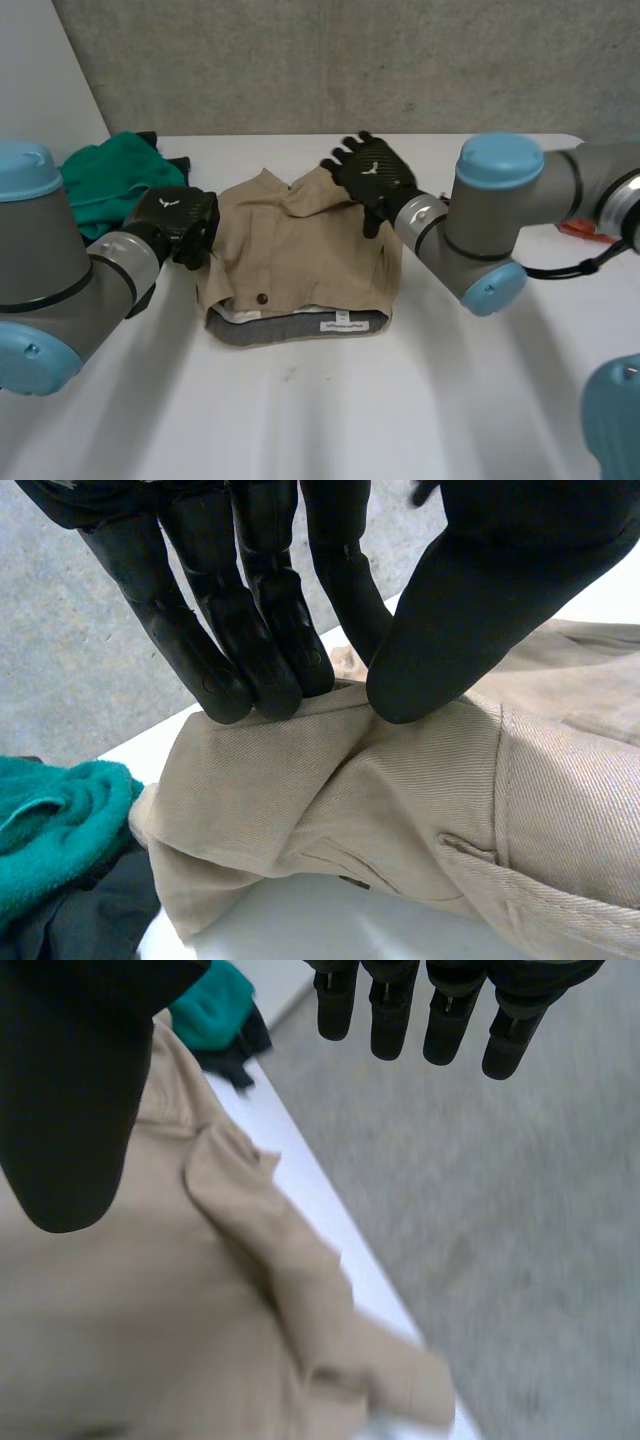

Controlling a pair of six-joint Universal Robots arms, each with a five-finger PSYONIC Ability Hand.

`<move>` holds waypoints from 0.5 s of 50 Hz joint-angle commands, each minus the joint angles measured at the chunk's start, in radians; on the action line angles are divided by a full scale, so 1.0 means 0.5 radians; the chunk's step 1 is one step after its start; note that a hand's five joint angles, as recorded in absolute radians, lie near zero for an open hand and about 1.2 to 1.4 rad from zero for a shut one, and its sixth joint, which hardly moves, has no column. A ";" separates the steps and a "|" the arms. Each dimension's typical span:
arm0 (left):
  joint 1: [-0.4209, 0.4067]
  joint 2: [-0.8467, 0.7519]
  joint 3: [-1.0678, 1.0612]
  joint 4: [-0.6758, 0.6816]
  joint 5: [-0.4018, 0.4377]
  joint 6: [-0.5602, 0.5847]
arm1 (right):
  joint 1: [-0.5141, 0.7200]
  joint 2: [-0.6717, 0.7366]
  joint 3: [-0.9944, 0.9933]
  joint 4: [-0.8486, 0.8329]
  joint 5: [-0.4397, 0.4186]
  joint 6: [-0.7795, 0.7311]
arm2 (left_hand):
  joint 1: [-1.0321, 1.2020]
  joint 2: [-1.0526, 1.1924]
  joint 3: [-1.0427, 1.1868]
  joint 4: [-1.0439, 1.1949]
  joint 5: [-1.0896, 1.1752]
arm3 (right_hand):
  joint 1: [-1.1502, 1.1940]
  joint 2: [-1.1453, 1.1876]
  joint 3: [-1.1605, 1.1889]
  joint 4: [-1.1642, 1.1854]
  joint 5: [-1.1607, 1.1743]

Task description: Fold the laundry.

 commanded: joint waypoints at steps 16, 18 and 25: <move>0.085 -0.005 -0.002 -0.026 0.100 0.015 | 0.103 -0.352 0.692 0.579 0.437 0.812 | 0.471 0.404 0.423 0.396 0.464 | 0.356 0.376 0.373 0.381 0.346; 0.085 -0.008 0.001 -0.027 0.103 0.015 | 0.124 -0.334 0.729 0.444 0.470 0.788 | 0.471 0.404 0.423 0.396 0.464 | 0.374 0.394 0.391 0.399 0.363; 0.085 -0.002 0.019 -0.026 0.106 0.031 | 0.155 -0.239 0.735 0.266 0.571 0.705 | 0.471 0.404 0.423 0.396 0.464 | 1.945 1.965 1.961 1.970 1.934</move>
